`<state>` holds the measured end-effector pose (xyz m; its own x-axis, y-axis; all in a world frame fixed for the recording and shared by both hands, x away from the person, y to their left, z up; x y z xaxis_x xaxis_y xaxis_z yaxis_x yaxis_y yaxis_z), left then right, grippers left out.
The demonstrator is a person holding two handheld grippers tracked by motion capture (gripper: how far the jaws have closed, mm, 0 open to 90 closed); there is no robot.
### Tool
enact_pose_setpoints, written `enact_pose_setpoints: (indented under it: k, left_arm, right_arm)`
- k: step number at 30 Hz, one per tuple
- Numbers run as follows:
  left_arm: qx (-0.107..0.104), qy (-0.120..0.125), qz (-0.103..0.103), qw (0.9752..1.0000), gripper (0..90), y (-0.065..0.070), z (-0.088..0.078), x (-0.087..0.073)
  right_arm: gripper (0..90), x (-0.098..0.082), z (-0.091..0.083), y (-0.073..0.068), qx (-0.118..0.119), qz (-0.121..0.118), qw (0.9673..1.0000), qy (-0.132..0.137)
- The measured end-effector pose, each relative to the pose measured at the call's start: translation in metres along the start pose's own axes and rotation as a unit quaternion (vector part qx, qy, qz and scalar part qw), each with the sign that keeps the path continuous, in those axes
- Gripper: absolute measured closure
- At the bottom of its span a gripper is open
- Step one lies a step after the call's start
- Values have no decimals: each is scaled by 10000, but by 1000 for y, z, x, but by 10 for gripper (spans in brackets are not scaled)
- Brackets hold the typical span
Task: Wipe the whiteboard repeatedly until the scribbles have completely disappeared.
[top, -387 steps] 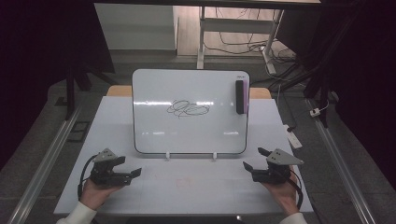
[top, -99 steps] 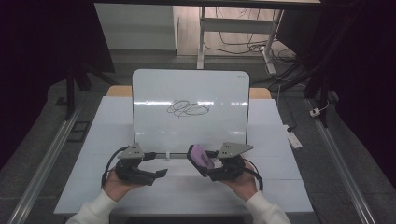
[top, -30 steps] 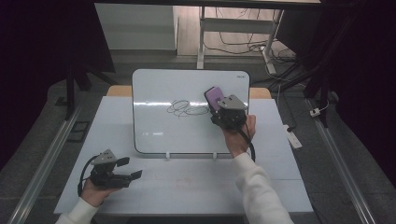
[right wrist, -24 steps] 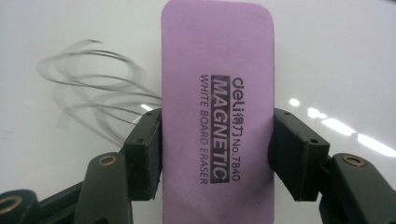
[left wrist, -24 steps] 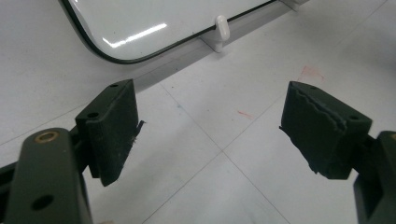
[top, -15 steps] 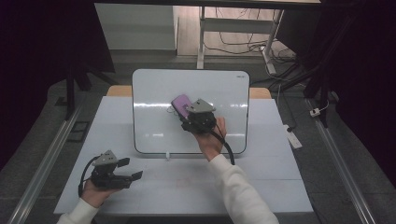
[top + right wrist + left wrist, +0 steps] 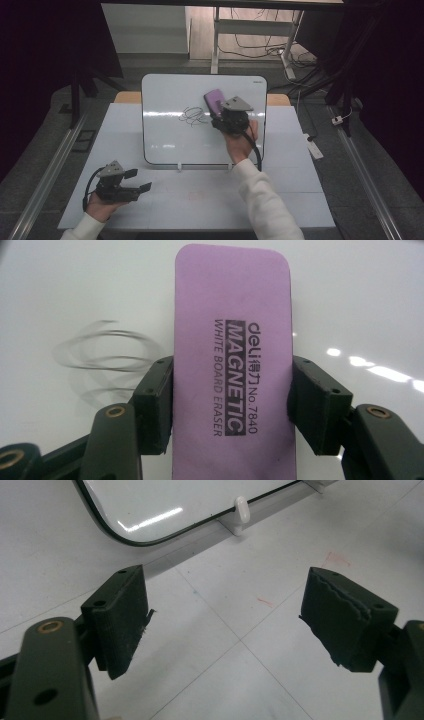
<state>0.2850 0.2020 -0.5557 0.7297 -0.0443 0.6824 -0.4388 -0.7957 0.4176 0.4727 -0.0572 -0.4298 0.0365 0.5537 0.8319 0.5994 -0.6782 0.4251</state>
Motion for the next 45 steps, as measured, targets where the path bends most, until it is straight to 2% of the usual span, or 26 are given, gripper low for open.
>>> enact_pose_setpoints:
  k: [2,4,6,8,10,11,13,15,17,20,22,24,26,28,31,35,41,43,45]
  left_arm:
    - [2,-2,5,10000,200,0,0,0]
    - [-1,4,2,10000,200,0,-1,0]
    - [-12,13,-5,10000,200,0,-1,0]
    - [-6,11,-11,10000,201,-1,-1,-1]
    - [-10,-3,-26,10000,201,-1,-1,-1]
    - [-3,-2,-27,10000,201,-2,-1,-1]
    - [-8,13,-26,10000,201,-2,-2,-1]
    - [-5,28,-33,10000,202,-2,-2,-1]
    - [2,28,-39,10000,202,-2,-2,-1]
    - [-4,30,-36,10000,203,-2,-2,0]
    - [-7,25,-35,10000,203,-2,-2,0]
    - [-3,16,-37,10000,202,-2,-1,0]
    - [-2,21,-44,10000,202,-3,-1,0]
    - [-2,29,-47,10000,202,-3,-1,1]
    - [-4,28,-43,10000,202,-3,-1,1]
    - [0,23,-32,10000,202,-3,-1,0]
    - [8,22,-38,10000,202,-3,-1,0]
    - [9,16,-36,10000,202,-3,-2,-1]
    - [9,23,-40,10000,203,-3,-2,-1]
  right_arm:
    - [397,6,8,-22,258,-157,9995,29]
    - [397,10,15,-44,568,-162,9982,82]
    - [397,10,19,-61,750,-173,9970,125]
    - [397,11,21,-72,799,-306,9962,130]
    - [396,10,20,-73,797,-414,9959,127]
    - [396,10,19,-70,844,-356,9957,130]
    - [396,8,16,-60,703,-360,9968,77]
    - [396,5,11,-44,421,-401,9983,52]
    - [396,2,5,-24,138,-322,9994,53]
    - [396,-4,-5,5,-271,-213,9994,6]
    - [396,-7,-9,20,-422,-68,9991,-6]
    - [396,-7,-11,29,-493,-28,9988,-12]
    - [396,-6,-8,29,-510,-36,9987,-46]
    - [396,-2,-4,22,-501,-156,9986,-24]
    - [396,6,4,4,-279,-273,9992,9]
    - [397,16,16,-30,74,-505,9987,54]
    - [396,20,28,-81,705,-644,9954,88]
    - [396,20,30,-92,756,-809,9938,71]
    - [397,19,30,-94,736,-1003,9922,55]
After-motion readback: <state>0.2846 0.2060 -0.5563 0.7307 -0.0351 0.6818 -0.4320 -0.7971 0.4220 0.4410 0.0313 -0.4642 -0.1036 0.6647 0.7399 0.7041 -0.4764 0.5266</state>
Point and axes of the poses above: each handheld gripper's, and its own axes: z roughly forward along the jaws, x roughly out of its top, y roughly to its right, the point moved 7 cm from there along z, roughly forward along the jaws, and after that the axes turned 15 degrees about -z, right-handed, at the moved point
